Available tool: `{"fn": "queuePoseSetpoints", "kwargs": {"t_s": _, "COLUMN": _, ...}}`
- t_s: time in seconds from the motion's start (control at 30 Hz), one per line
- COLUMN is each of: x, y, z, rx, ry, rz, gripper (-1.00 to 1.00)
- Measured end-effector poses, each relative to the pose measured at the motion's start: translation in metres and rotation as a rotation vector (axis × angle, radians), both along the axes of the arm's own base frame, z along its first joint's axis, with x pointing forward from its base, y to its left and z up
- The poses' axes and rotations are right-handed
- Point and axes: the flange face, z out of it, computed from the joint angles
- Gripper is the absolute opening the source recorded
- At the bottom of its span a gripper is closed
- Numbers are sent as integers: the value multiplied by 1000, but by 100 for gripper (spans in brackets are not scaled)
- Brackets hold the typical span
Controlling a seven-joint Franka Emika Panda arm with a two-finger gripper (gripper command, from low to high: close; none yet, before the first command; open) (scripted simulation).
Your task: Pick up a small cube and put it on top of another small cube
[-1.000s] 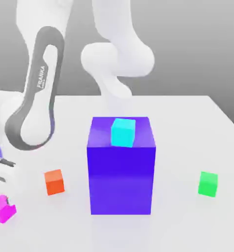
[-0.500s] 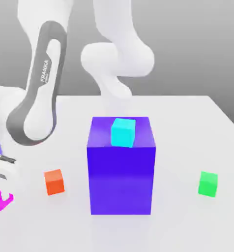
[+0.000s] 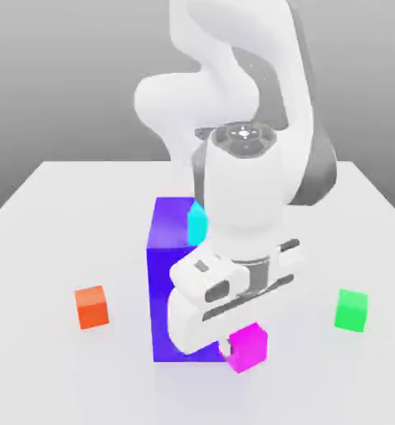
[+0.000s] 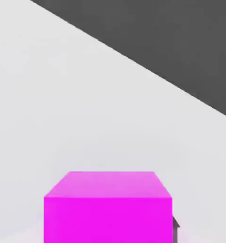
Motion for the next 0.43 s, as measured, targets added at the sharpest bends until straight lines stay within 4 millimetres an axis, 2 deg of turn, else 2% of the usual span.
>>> {"fn": "queuePoseSetpoints", "kwargs": {"t_s": 0.07, "x": -54, "y": 79, "z": 7, "rx": -9, "ry": -9, "rz": 255, "gripper": -100}}
{"fn": "queuePoseSetpoints", "kwargs": {"t_s": 0.1, "x": -87, "y": 112, "z": 11, "rx": -16, "ry": -14, "rz": 385, "gripper": -100}}
{"fn": "queuePoseSetpoints", "kwargs": {"t_s": 0.13, "x": -120, "y": 135, "z": 12, "rx": -25, "ry": -16, "rz": 495, "gripper": -100}}
{"fn": "queuePoseSetpoints", "kwargs": {"t_s": 0.17, "x": -129, "y": 138, "z": 6, "rx": -31, "ry": -18, "rz": 523, "gripper": -100}}
{"fn": "queuePoseSetpoints", "kwargs": {"t_s": 0.33, "x": -128, "y": 131, "z": -41, "rx": -37, "ry": -19, "rz": 516, "gripper": -100}}
{"fn": "queuePoseSetpoints", "kwargs": {"t_s": 0.37, "x": -129, "y": 130, "z": -47, "rx": -36, "ry": -19, "rz": 517, "gripper": 100}}
{"fn": "queuePoseSetpoints", "kwargs": {"t_s": 0.43, "x": -129, "y": 130, "z": -47, "rx": -36, "ry": -19, "rz": 517, "gripper": 100}}
